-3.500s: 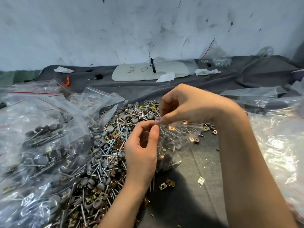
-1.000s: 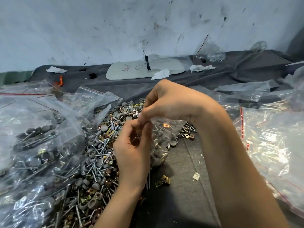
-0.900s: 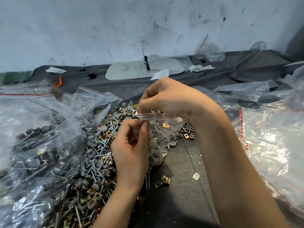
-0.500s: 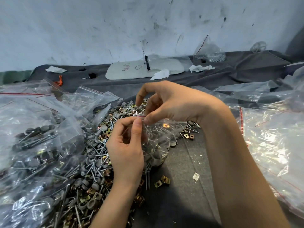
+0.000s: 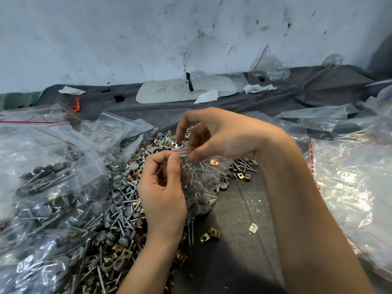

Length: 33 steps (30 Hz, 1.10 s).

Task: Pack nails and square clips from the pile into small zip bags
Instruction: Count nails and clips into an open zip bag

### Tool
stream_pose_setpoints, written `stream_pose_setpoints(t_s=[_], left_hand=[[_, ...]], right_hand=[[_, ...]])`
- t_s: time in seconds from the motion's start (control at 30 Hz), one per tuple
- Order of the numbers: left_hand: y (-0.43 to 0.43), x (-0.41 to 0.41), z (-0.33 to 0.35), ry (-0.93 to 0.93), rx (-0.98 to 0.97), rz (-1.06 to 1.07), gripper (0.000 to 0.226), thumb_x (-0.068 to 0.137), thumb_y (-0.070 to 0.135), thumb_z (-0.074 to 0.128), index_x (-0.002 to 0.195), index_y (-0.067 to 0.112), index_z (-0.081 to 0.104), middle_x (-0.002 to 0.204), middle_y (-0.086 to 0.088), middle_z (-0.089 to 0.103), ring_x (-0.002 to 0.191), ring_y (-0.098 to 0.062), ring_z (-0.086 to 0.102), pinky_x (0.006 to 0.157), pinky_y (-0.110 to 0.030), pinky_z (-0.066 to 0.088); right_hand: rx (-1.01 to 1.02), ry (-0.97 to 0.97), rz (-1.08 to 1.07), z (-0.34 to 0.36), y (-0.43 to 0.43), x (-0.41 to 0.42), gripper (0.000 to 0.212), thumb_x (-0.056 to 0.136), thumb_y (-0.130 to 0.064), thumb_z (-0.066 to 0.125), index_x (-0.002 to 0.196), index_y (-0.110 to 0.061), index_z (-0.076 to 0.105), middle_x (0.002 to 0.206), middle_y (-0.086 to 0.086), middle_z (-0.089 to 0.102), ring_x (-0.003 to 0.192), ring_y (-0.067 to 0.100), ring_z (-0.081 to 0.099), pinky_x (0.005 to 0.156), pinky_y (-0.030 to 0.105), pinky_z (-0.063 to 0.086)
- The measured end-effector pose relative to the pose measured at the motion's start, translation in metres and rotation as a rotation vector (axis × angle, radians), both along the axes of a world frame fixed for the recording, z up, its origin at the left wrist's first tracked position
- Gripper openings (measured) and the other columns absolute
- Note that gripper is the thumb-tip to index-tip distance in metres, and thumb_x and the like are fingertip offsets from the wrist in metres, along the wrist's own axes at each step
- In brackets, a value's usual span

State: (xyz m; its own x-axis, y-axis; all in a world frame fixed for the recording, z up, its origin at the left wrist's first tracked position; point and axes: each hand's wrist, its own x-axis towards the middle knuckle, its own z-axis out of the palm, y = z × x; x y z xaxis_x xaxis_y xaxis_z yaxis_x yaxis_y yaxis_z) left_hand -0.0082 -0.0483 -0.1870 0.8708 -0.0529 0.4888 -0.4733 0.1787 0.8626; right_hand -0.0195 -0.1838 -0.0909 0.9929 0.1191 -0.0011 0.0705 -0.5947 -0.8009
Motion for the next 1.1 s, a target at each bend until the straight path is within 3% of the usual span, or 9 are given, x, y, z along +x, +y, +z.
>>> stream_pose_setpoints(t_s=[0.23,0.33,0.4,0.47,0.63,0.77,0.93,1.03,1.1], left_hand=[[0.000,0.003,-0.001,-0.042,0.030,-0.022,0.008,0.090,0.023,0.054,0.084,0.025,0.059,0.064,0.004,0.059,0.055,-0.014,0.052,0.048,-0.037,0.043],[0.001,0.007,0.000,-0.004,-0.014,0.020,0.012,0.091,0.027,0.056,0.083,0.034,0.060,0.084,0.004,0.062,0.070,-0.019,0.058,0.056,-0.038,0.051],[0.002,0.009,0.000,-0.005,-0.020,0.031,0.009,0.091,0.029,0.059,0.083,0.032,0.061,0.108,-0.003,0.055,0.085,-0.026,0.060,0.063,-0.029,0.055],[0.002,0.009,0.000,0.005,-0.007,0.026,0.010,0.090,0.033,0.059,0.082,0.028,0.063,0.119,0.004,0.050,0.100,-0.030,0.061,0.068,-0.028,0.057],[0.003,0.009,0.001,0.033,0.036,-0.050,0.007,0.079,0.046,0.067,0.080,0.041,0.072,0.126,0.017,0.051,0.118,-0.032,0.055,0.090,-0.052,0.052],[0.003,0.011,0.001,0.023,0.044,-0.076,0.008,0.079,0.038,0.066,0.079,0.036,0.073,0.130,0.011,0.050,0.119,-0.026,0.056,0.091,-0.041,0.053],[0.005,0.014,-0.002,0.017,0.063,-0.047,0.009,0.079,0.036,0.066,0.074,0.033,0.073,0.129,0.017,0.049,0.120,-0.005,0.053,0.095,-0.038,0.049],[0.005,0.014,-0.003,0.009,0.075,-0.023,0.008,0.079,0.033,0.065,0.073,0.031,0.070,0.130,0.015,0.050,0.121,-0.007,0.052,0.095,-0.031,0.048],[0.005,0.014,-0.003,0.011,0.079,-0.016,0.007,0.079,0.033,0.065,0.075,0.031,0.070,0.130,0.014,0.050,0.121,-0.010,0.053,0.098,-0.038,0.048]], right_hand=[[-0.023,-0.031,0.014,-0.001,0.000,0.001,0.030,0.073,-0.002,0.078,0.096,-0.013,0.064,0.073,0.005,0.067,0.065,0.014,0.059,0.063,0.029,0.048],[-0.127,-0.021,-0.029,-0.003,-0.008,0.001,0.017,0.072,-0.014,0.081,0.080,-0.021,0.068,0.063,-0.006,0.066,0.058,0.005,0.057,0.059,0.028,0.046],[-0.175,-0.016,-0.050,-0.004,-0.012,0.001,0.015,0.072,-0.020,0.082,0.069,-0.023,0.067,0.055,-0.010,0.061,0.051,0.002,0.051,0.055,0.025,0.039],[-0.167,-0.025,-0.056,-0.004,-0.014,0.001,0.017,0.071,-0.020,0.082,0.065,-0.022,0.066,0.055,-0.008,0.060,0.051,0.004,0.048,0.055,0.024,0.037],[-0.147,-0.039,-0.039,-0.005,-0.014,0.002,0.013,0.070,-0.019,0.082,0.067,-0.018,0.070,0.057,-0.002,0.064,0.051,0.005,0.049,0.053,0.023,0.038],[-0.120,-0.037,-0.019,-0.005,-0.015,0.001,0.011,0.073,-0.022,0.081,0.072,-0.019,0.070,0.057,-0.008,0.061,0.053,0.004,0.049,0.055,0.024,0.039],[-0.086,-0.049,0.025,-0.005,-0.012,0.003,0.009,0.074,-0.020,0.080,0.078,-0.016,0.072,0.073,0.009,0.070,0.064,0.012,0.056,0.065,0.036,0.048],[-0.076,-0.053,0.026,-0.006,-0.009,0.005,0.006,0.074,-0.017,0.078,0.076,-0.016,0.072,0.074,0.009,0.071,0.065,0.013,0.060,0.067,0.040,0.052],[-0.071,-0.067,0.016,-0.007,-0.009,0.005,0.006,0.074,-0.015,0.078,0.074,-0.017,0.072,0.073,0.007,0.071,0.064,0.012,0.061,0.065,0.037,0.051]])
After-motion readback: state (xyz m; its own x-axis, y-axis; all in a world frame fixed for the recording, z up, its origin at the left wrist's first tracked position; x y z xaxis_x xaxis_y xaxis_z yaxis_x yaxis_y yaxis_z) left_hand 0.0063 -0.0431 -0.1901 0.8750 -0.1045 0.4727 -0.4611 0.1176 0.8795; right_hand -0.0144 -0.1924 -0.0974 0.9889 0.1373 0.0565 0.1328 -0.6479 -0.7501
